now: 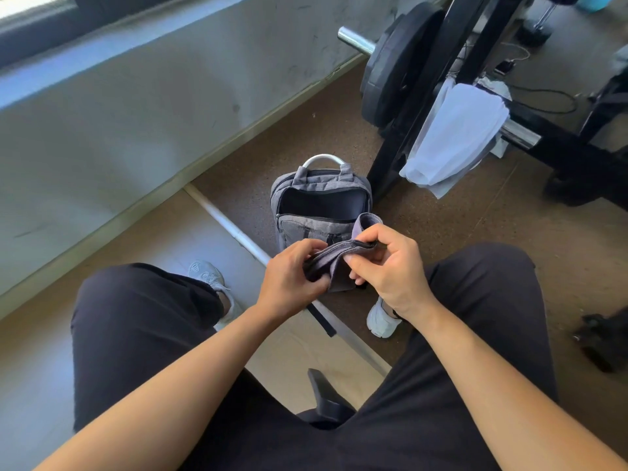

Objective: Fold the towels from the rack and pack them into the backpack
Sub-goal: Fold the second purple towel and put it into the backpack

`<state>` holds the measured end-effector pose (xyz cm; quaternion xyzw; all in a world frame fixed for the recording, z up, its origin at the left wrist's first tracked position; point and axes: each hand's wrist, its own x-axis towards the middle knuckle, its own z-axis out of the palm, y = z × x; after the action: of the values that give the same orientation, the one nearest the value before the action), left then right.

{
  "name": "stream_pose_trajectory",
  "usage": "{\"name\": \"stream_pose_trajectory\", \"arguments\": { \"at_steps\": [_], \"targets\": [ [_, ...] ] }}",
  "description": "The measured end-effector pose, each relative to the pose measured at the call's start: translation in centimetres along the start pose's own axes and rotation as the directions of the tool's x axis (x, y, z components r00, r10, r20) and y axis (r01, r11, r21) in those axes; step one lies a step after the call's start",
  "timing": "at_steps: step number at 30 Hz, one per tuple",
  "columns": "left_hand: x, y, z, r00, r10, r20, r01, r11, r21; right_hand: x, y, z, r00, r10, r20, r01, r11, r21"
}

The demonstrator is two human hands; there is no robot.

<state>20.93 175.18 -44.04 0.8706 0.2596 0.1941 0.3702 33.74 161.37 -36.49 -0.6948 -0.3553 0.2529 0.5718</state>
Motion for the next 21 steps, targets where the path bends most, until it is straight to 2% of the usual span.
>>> {"name": "stream_pose_trajectory", "arguments": {
  "at_steps": [3,7,13,21],
  "targets": [
    [-0.1,0.4,0.2,0.999,0.031,-0.031,-0.031,1.0,0.007,-0.1,-0.1,0.2,0.999,0.008,0.047,-0.009,1.0,0.018],
    [0.2,0.5,0.1,0.999,-0.01,-0.048,0.011,1.0,0.017,-0.3,-0.1,0.0,0.999,0.007,0.049,-0.007,1.0,0.0],
    [0.2,-1.6,0.0,0.972,-0.193,0.133,0.184,0.98,0.074,0.2,0.0,-1.9,0.994,-0.003,-0.109,-0.002,0.999,-0.042],
    [-0.2,-3.4,0.6,0.854,-0.406,0.325,0.381,0.914,0.14,0.5,0.2,-3.1,0.983,-0.013,-0.183,0.008,1.0,-0.026]
  ]
}}
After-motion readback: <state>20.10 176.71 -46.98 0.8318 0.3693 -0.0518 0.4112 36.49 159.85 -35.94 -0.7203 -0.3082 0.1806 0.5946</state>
